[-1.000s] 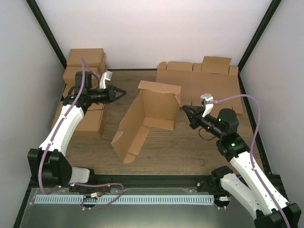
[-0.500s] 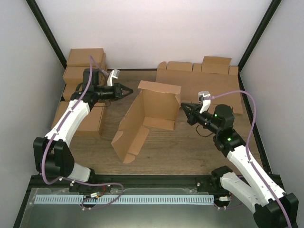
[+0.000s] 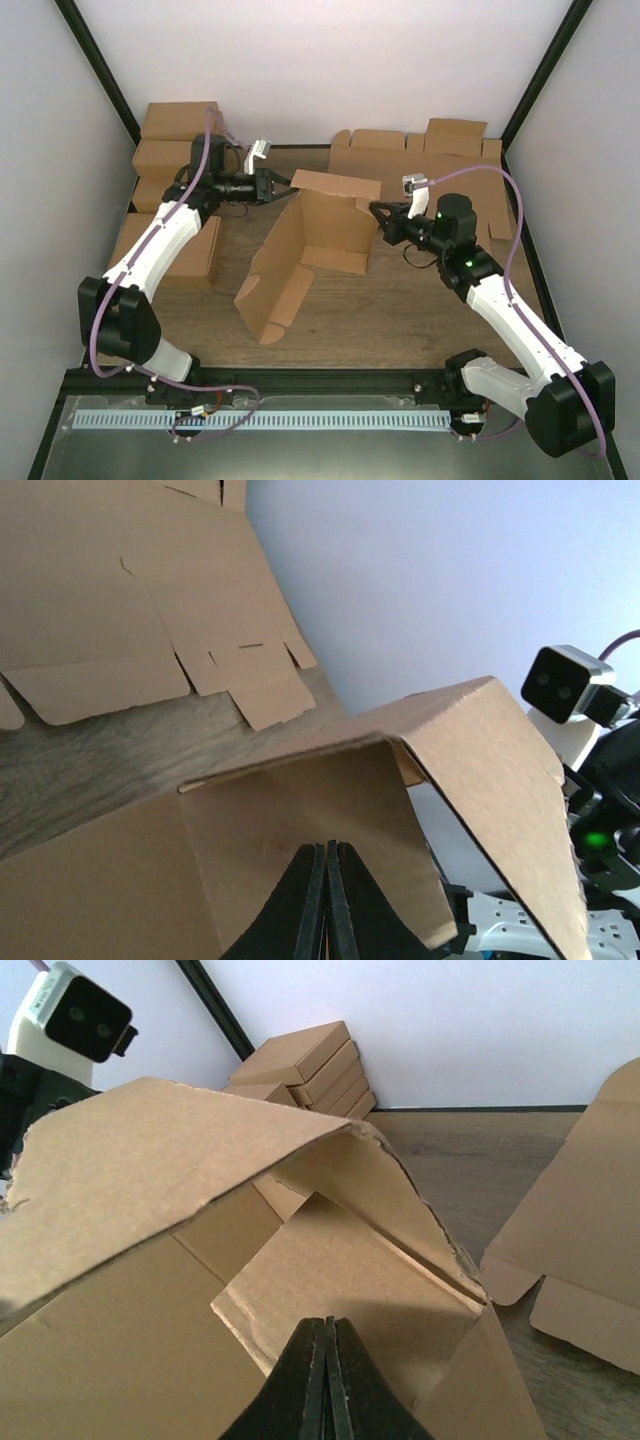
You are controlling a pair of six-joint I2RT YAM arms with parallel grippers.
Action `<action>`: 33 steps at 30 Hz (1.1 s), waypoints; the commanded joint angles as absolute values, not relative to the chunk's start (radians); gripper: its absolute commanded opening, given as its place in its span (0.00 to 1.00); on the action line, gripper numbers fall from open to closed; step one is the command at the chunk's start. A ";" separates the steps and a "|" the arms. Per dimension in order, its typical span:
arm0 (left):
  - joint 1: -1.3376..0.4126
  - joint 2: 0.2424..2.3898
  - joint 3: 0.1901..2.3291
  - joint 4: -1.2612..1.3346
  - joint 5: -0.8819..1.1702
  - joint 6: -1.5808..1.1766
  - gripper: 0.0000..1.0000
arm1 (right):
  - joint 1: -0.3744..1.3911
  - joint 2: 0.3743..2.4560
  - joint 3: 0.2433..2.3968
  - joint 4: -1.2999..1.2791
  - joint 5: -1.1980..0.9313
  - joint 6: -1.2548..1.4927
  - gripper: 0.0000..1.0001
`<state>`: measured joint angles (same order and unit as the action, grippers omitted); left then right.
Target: Fold the paper box
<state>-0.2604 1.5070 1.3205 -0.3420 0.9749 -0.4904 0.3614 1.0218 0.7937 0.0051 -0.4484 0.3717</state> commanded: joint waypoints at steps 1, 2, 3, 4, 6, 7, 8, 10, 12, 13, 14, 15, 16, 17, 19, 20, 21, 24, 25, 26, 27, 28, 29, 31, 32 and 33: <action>-0.274 1.550 1.372 -0.359 0.994 -0.451 0.04 | 0.356 1.017 0.844 0.003 -0.445 0.364 0.01; -0.275 1.558 1.374 -0.368 0.990 -0.444 0.04 | 0.356 1.019 0.846 0.000 -0.442 0.362 0.01; -0.277 1.568 1.373 -0.377 0.984 -0.437 0.04 | 0.356 1.025 0.850 -0.007 -0.445 0.360 0.01; -0.279 1.573 1.373 -0.389 0.976 -0.430 0.04 | 0.356 1.031 0.852 -0.017 -0.448 0.358 0.01; -0.286 1.585 1.375 -0.416 0.960 -0.413 0.04 | 0.356 1.043 0.855 -0.034 -0.454 0.355 0.01; -0.288 1.588 1.373 -0.425 0.955 -0.408 0.04 | 0.356 1.046 0.853 -0.039 -0.459 0.354 0.01; -0.291 1.590 1.372 -0.432 0.950 -0.403 0.04 | 0.356 1.047 0.851 -0.042 -0.462 0.353 0.01; -0.295 1.595 1.374 -0.450 0.931 -0.393 0.04 | 0.357 1.050 0.843 -0.048 -0.467 0.349 0.01; -0.299 1.603 1.380 -0.469 0.917 -0.383 0.04 | 0.357 1.058 0.848 -0.060 -0.469 0.346 0.01; -0.301 1.606 1.385 -0.476 0.914 -0.382 0.04 | 0.356 1.063 0.853 -0.066 -0.469 0.345 0.01; -0.302 1.607 1.387 -0.480 0.914 -0.381 0.04 | 0.357 1.067 0.857 -0.074 -0.468 0.342 0.01; -0.302 1.606 1.391 -0.481 0.913 -0.382 0.04 | 0.356 1.073 0.863 -0.081 -0.467 0.339 0.01; -0.302 1.601 1.394 -0.481 0.909 -0.384 0.04 | 0.356 1.073 0.868 -0.085 -0.465 0.336 0.01; -0.302 1.594 1.396 -0.482 0.904 -0.387 0.05 | 0.357 1.072 0.871 -0.088 -0.462 0.336 0.01; -0.301 1.575 1.401 -0.484 0.884 -0.390 0.06 | 0.357 1.058 0.874 -0.087 -0.451 0.333 0.01; -0.302 1.563 1.404 -0.490 0.865 -0.390 0.08 | 0.356 1.047 0.872 -0.085 -0.446 0.332 0.01; -0.302 1.553 1.412 -0.509 0.828 -0.384 0.08 | 0.356 1.037 0.873 -0.083 -0.436 0.329 0.01; -0.301 1.515 1.427 -0.566 0.728 -0.358 0.10 | 0.356 1.016 0.878 -0.097 -0.409 0.309 0.01; -0.301 1.504 1.427 -0.577 0.711 -0.354 0.11 | 0.356 1.013 0.884 -0.117 -0.403 0.298 0.01; -0.301 1.490 1.425 -0.589 0.698 -0.350 0.12 | 0.356 1.010 0.891 -0.133 -0.391 0.284 0.01; -0.301 1.481 1.423 -0.597 0.689 -0.347 0.12 | 0.357 1.005 0.897 -0.149 -0.384 0.272 0.01; -0.301 1.472 1.423 -0.606 0.677 -0.344 0.12 | 0.356 0.993 0.900 -0.161 -0.373 0.262 0.01; -0.301 1.465 1.424 -0.616 0.664 -0.339 0.13 | 0.356 0.981 0.902 -0.173 -0.364 0.247 0.01; -0.300 1.443 1.426 -0.638 0.634 -0.329 0.13 | 0.356 0.949 0.898 -0.189 -0.347 0.219 0.01; -0.300 1.431 1.426 -0.649 0.620 -0.325 0.13 | 0.357 0.933 0.894 -0.197 -0.339 0.208 0.01; -0.299 1.421 1.426 -0.657 0.604 -0.318 0.13 | 0.356 0.917 0.893 -0.203 -0.336 0.198 0.01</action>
